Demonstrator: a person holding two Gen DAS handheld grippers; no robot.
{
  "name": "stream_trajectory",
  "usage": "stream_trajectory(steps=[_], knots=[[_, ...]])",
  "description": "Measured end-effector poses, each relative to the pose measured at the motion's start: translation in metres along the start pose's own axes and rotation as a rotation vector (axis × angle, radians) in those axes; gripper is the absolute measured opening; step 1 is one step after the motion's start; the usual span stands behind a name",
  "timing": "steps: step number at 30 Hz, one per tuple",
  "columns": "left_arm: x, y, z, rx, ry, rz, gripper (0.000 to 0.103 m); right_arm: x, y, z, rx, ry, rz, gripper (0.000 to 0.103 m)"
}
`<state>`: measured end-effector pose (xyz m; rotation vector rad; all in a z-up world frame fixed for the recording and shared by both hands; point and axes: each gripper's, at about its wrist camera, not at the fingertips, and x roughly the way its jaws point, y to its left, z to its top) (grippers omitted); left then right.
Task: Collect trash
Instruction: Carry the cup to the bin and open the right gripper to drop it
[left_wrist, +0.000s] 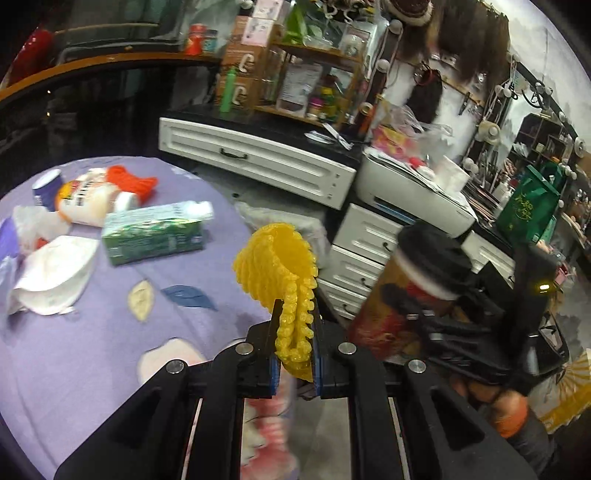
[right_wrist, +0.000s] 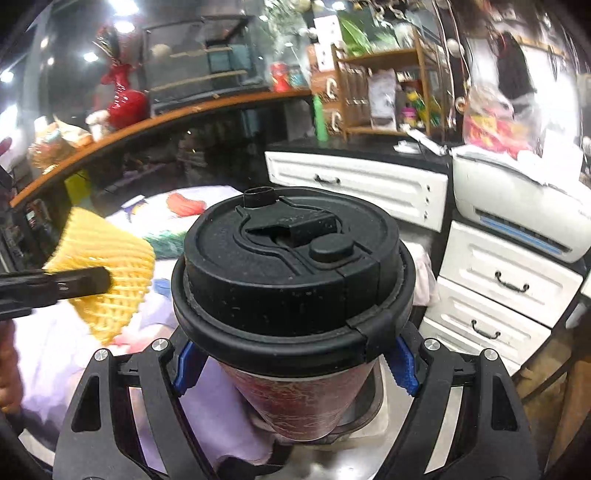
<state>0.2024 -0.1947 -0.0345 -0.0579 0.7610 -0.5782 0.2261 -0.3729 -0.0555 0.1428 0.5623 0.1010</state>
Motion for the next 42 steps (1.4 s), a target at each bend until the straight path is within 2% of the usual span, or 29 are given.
stream_trajectory(steps=[6,8,11,17,21,25,28,33,38,42], knots=[[0.030,-0.018,0.008,0.022,0.020,-0.008,0.013,0.064,-0.023,-0.012,0.069,0.085,0.008,0.080],[0.039,-0.021,0.009,0.036,0.031,0.005,0.013,0.094,-0.027,-0.022,0.081,0.143,0.018,0.080],[0.051,-0.021,0.009,0.047,0.052,0.025,0.013,0.131,-0.029,-0.041,0.071,0.225,-0.011,0.080],[0.072,-0.018,0.007,0.051,0.087,0.050,0.013,0.172,-0.033,-0.071,0.073,0.326,-0.040,0.080],[0.080,-0.019,0.007,0.060,0.103,0.057,0.013,0.185,-0.032,-0.080,0.051,0.383,-0.089,0.082],[0.086,-0.025,0.010,0.075,0.113,0.057,0.013,0.183,-0.033,-0.083,0.051,0.401,-0.103,0.085],[0.090,-0.027,0.011,0.083,0.124,0.054,0.013,0.179,-0.035,-0.085,0.055,0.403,-0.097,0.091],[0.099,-0.030,0.011,0.082,0.146,0.060,0.013,0.165,-0.035,-0.084,0.044,0.376,-0.099,0.096],[0.111,-0.029,0.012,0.071,0.180,0.067,0.013,0.126,-0.038,-0.080,0.101,0.298,-0.095,0.096],[0.126,-0.040,0.006,0.109,0.219,0.070,0.013,0.087,-0.044,-0.086,0.109,0.239,-0.146,0.096]])
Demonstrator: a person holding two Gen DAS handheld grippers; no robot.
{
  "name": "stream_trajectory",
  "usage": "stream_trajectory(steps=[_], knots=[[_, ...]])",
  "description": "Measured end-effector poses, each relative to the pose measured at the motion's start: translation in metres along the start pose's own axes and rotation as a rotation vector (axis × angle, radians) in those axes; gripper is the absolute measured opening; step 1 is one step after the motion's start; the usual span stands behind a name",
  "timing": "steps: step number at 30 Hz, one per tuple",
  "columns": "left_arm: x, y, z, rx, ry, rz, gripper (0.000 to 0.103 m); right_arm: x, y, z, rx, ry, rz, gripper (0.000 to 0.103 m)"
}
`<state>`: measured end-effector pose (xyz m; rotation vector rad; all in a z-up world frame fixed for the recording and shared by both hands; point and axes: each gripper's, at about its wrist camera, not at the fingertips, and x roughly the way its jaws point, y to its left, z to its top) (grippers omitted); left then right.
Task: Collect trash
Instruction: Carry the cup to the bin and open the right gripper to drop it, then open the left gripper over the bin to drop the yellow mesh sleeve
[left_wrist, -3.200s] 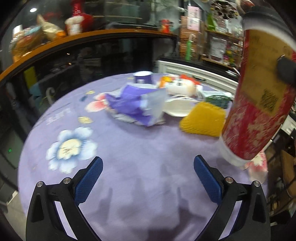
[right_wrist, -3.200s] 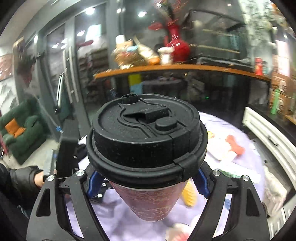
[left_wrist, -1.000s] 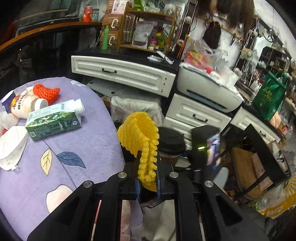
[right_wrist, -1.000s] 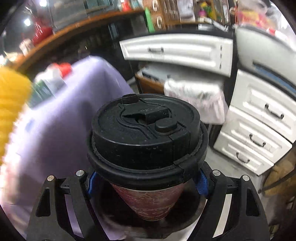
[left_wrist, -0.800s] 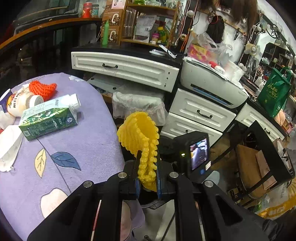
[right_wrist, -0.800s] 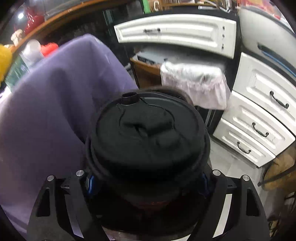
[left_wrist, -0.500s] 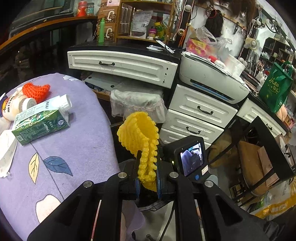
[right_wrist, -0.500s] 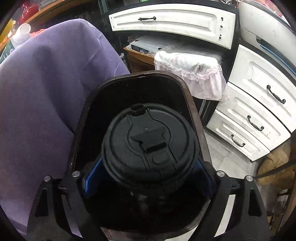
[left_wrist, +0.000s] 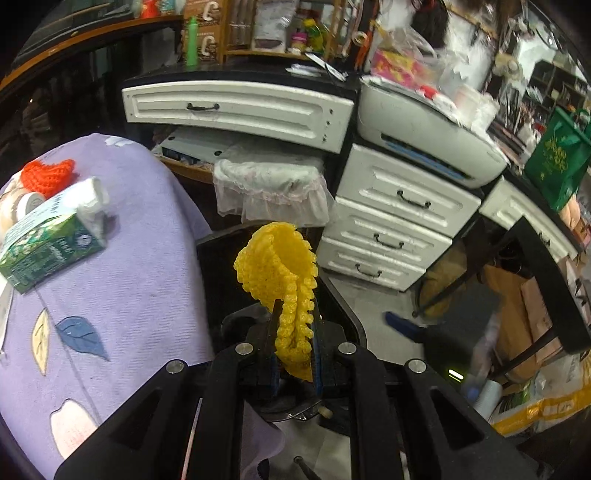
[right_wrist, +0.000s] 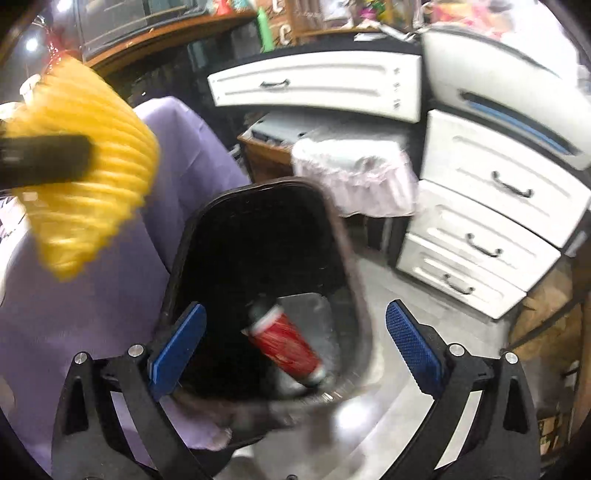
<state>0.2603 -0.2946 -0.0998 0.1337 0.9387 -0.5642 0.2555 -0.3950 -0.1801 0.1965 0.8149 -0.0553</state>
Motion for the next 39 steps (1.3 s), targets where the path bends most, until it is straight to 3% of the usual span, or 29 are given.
stream_trajectory(steps=[4,13,15,17,18,22,34,39], knots=[[0.020,-0.010,-0.003,0.024,0.043,0.012,0.013,-0.029,-0.021,-0.021,0.025,-0.026,-0.067,0.096],[0.051,-0.022,-0.011,0.075,0.122,0.048,0.015,-0.067,-0.047,-0.047,0.082,-0.063,-0.108,0.096],[0.052,-0.022,-0.012,0.076,0.127,0.047,0.021,-0.071,-0.049,-0.048,0.088,-0.068,-0.108,0.096],[0.049,-0.022,-0.011,0.075,0.120,0.049,0.056,-0.074,-0.049,-0.048,0.090,-0.067,-0.109,0.096],[0.044,-0.021,-0.011,0.077,0.099,0.047,0.064,-0.076,-0.050,-0.048,0.089,-0.068,-0.109,0.096],[0.024,-0.028,-0.010,0.114,0.042,0.032,0.081,-0.080,-0.046,-0.045,0.079,-0.075,-0.115,0.096],[-0.039,-0.044,-0.021,0.179,-0.093,-0.087,0.091,-0.101,-0.037,-0.037,0.070,-0.114,-0.107,0.096],[-0.068,-0.037,-0.031,0.167,-0.153,-0.122,0.095,-0.116,-0.026,-0.028,0.056,-0.148,-0.058,0.096]])
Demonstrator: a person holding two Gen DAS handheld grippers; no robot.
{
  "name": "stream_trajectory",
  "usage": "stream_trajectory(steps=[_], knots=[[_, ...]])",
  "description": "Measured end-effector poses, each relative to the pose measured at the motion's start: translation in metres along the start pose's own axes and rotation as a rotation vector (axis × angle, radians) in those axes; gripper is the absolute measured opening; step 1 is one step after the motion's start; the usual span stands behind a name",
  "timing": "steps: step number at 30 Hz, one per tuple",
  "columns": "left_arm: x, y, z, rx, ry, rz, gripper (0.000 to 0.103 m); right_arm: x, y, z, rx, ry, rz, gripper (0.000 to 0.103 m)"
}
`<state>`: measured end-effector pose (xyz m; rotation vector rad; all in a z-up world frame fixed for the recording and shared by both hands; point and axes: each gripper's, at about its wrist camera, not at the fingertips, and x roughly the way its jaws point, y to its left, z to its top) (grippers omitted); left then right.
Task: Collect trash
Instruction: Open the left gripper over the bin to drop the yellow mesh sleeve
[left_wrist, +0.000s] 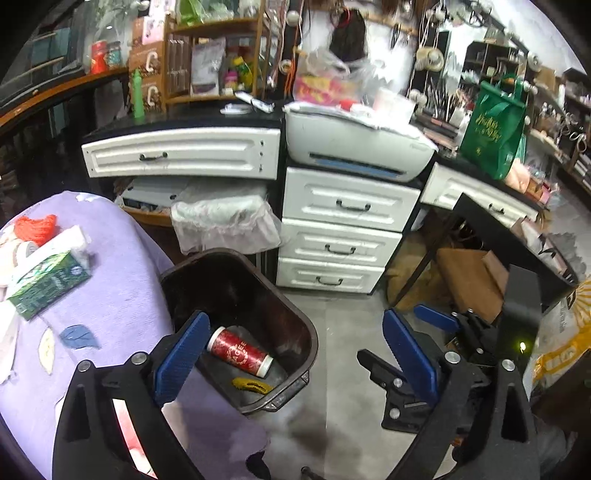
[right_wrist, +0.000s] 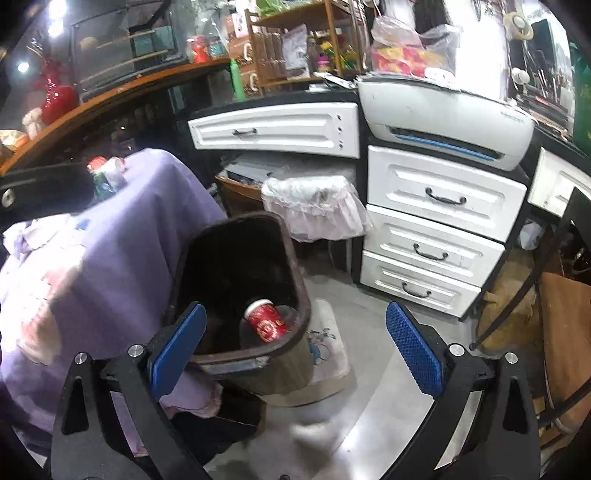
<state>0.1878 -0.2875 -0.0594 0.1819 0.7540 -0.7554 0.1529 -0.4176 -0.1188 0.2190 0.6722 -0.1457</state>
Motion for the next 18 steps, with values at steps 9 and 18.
stream_trajectory(steps=[9,18], knots=[[-0.066,0.040,-0.018,-0.043,-0.121,0.057,0.097,-0.019,0.029,0.022,-0.027,-0.037,0.079,0.096],[-0.106,0.096,-0.052,-0.097,-0.126,0.212,0.097,-0.043,0.089,0.042,-0.154,-0.099,0.189,0.096]])
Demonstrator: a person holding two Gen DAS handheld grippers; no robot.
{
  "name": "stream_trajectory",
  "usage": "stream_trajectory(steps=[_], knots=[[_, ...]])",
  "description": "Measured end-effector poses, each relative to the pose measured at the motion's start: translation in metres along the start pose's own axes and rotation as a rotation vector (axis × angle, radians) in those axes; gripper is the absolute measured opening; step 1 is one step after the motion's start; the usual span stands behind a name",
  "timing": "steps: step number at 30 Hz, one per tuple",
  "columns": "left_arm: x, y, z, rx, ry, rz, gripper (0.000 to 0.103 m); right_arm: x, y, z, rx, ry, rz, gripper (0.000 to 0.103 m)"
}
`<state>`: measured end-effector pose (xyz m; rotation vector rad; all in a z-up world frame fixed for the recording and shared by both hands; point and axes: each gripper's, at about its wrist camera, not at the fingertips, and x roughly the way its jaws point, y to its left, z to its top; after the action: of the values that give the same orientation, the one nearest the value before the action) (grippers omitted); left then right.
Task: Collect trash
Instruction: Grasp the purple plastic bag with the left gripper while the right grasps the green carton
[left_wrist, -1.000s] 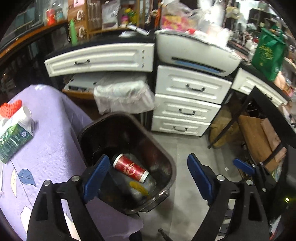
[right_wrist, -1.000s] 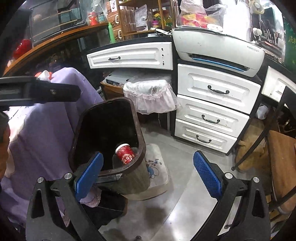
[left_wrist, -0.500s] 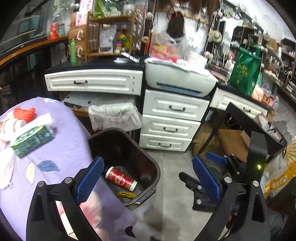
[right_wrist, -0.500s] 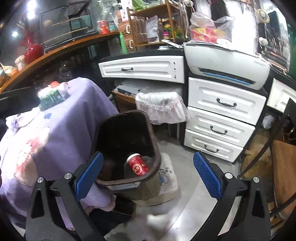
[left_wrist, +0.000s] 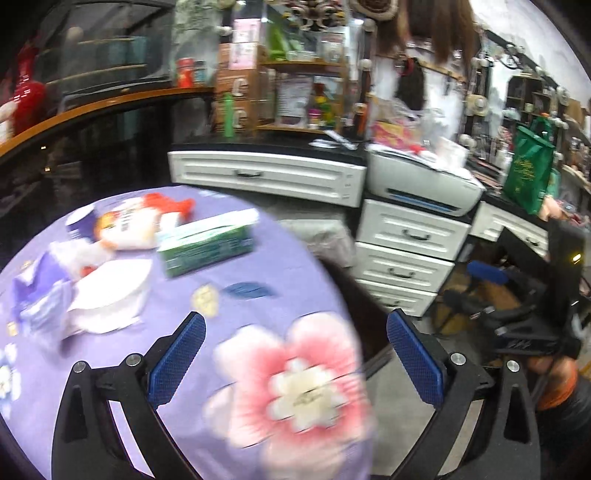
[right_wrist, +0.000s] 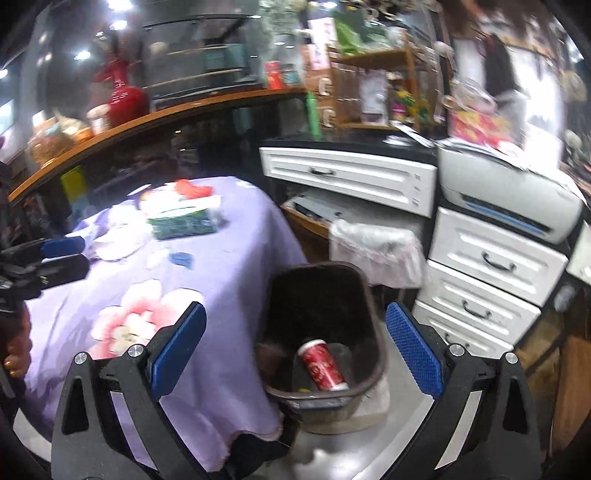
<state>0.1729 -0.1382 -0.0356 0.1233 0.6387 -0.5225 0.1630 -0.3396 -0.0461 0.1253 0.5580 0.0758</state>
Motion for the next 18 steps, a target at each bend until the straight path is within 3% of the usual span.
stream_trajectory(steps=[9,18], knots=[[-0.030,0.101,-0.023,-0.116,0.005,0.245,0.097,0.025,0.070,0.021,-0.110,0.026,0.130,0.096],[-0.056,0.178,-0.033,-0.276,0.013,0.315,0.097,0.078,0.135,0.054,-0.342,0.105,0.261,0.096]])
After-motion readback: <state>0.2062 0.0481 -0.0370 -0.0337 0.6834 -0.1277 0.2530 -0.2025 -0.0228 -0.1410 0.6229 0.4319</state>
